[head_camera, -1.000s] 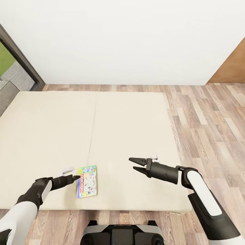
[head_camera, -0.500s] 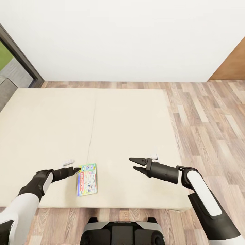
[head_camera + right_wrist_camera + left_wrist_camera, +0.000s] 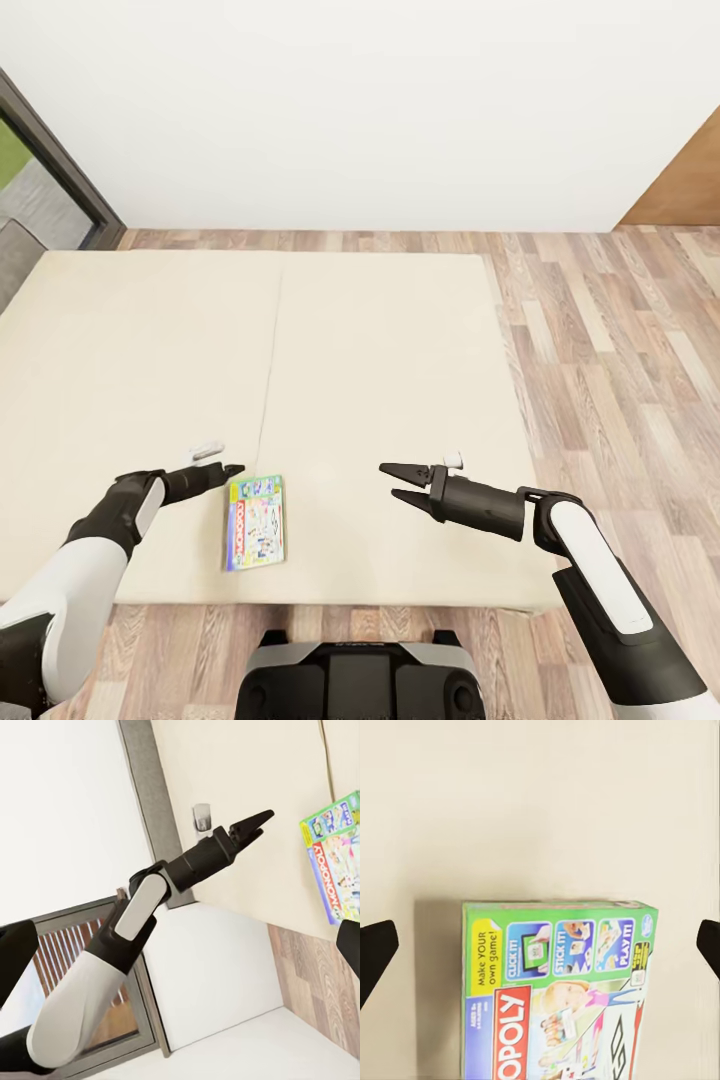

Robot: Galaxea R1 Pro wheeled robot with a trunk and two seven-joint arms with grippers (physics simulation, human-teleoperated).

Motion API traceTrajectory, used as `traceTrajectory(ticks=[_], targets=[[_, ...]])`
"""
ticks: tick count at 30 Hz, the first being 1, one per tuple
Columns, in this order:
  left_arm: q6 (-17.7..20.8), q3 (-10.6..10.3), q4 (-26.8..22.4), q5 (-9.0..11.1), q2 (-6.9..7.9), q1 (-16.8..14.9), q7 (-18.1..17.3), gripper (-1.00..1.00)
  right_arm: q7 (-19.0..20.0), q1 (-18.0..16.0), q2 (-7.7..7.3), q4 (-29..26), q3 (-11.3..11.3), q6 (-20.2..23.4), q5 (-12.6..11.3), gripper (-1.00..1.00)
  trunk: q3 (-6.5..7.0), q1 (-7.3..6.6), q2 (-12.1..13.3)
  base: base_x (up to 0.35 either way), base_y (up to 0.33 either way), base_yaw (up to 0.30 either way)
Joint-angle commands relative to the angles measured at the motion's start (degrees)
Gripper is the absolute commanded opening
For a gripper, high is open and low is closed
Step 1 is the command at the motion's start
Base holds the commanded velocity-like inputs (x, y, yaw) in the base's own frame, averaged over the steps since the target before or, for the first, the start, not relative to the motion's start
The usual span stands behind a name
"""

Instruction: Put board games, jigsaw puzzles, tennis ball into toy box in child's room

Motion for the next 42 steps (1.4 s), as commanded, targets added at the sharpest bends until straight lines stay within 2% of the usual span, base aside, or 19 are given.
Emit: traceTrajectory(ticks=[1, 42], targets=[[0.49, 0.38, -0.06, -0.23, -0.08, -0.29, -0.34, 1.00, -0.15, -0.04, -0.03, -0.03, 0.05, 0.09, -0.17, 1.00, -0.17, 0.03, -0.09, 0.000, 0.000, 0.000], [-0.35, 0.31, 0.68, -0.73, -0.30, -0.74, -0.41, 1.00, -0.04, -0.04, -0.14, -0.03, -0.03, 0.09, -0.13, 1.00, -4.03, 0.03, -0.09, 0.000, 0.000, 0.000]])
